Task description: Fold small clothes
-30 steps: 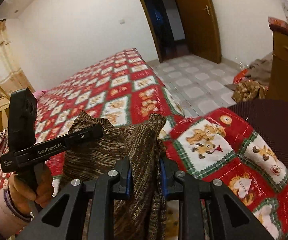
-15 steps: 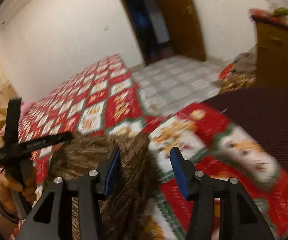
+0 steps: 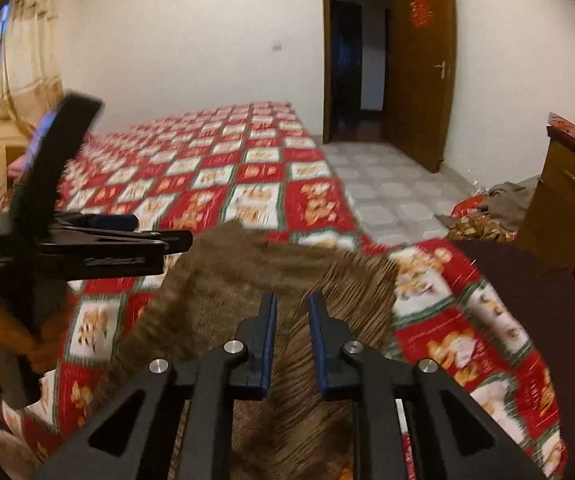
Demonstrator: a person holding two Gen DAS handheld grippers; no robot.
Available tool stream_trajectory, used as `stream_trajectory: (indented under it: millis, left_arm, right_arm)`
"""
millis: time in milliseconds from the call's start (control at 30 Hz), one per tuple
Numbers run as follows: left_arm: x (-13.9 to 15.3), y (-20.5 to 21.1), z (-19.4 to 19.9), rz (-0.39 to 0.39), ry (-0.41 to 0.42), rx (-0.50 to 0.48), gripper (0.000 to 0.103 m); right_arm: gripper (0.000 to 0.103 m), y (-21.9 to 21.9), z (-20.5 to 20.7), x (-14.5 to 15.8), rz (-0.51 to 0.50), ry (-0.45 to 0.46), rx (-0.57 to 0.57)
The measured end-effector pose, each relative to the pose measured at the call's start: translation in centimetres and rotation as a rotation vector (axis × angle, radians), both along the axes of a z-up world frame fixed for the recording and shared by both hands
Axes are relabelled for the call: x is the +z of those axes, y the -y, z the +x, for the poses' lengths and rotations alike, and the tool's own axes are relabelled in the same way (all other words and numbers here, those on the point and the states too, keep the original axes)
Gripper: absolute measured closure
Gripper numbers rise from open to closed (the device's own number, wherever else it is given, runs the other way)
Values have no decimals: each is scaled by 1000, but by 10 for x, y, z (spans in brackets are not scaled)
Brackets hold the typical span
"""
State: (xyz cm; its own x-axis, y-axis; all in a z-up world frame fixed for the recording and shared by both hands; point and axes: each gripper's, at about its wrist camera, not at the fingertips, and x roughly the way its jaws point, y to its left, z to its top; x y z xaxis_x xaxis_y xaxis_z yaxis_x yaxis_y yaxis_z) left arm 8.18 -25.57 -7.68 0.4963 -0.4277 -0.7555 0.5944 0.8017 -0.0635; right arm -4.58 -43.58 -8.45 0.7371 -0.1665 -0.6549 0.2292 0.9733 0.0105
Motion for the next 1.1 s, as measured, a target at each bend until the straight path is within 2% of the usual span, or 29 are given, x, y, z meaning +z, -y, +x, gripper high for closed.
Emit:
stream_trajectory:
  millis: [133,200,267,333,400,467,533,667,833,933,1100]
  left_arm:
    - [-18,4,-20,40,0,-3,21]
    - [-33,8,-24,72,-15,-5,21]
    - [-42,8,-25,59,-18,-6,19]
    - [-48,8,-23,51,-2,-2,8]
    - [-52,4,-22,41,-2,12,4]
    - [-53,-1,-20,11,-45,5,4]
    - [-51,-7,-19,-11,-76,12,5]
    - [-45,-12,-29,-1,-72,22,5]
    - [-47,-9,-42,57,-25,7,5]
    - [-52,-9,-41,56,-31,16,4]
    - [-52,-7,-42,69,-25,12,4]
  right_arm:
    - [86,16,-2,-25,50,-68,-65]
    - [86,28,-10,-32,89,-59,-88]
    - [86,36,-16,-35,121,-45,-98]
    - [86,45,-23,-36,160,-35,-119]
    - [86,48,-27,-37,165,-44,-134]
    - [86,46,-28,-33,142,-67,-136]
    - [86,39,-28,-22,90,-50,-126]
    - [86,35,-9,-6,40,-23,-93]
    - [86,51,44,-30,2,-136,-99]
    - [86,59,59,-30,0,-130,-107]
    - [86,50,75,-37,-131,-112,-105]
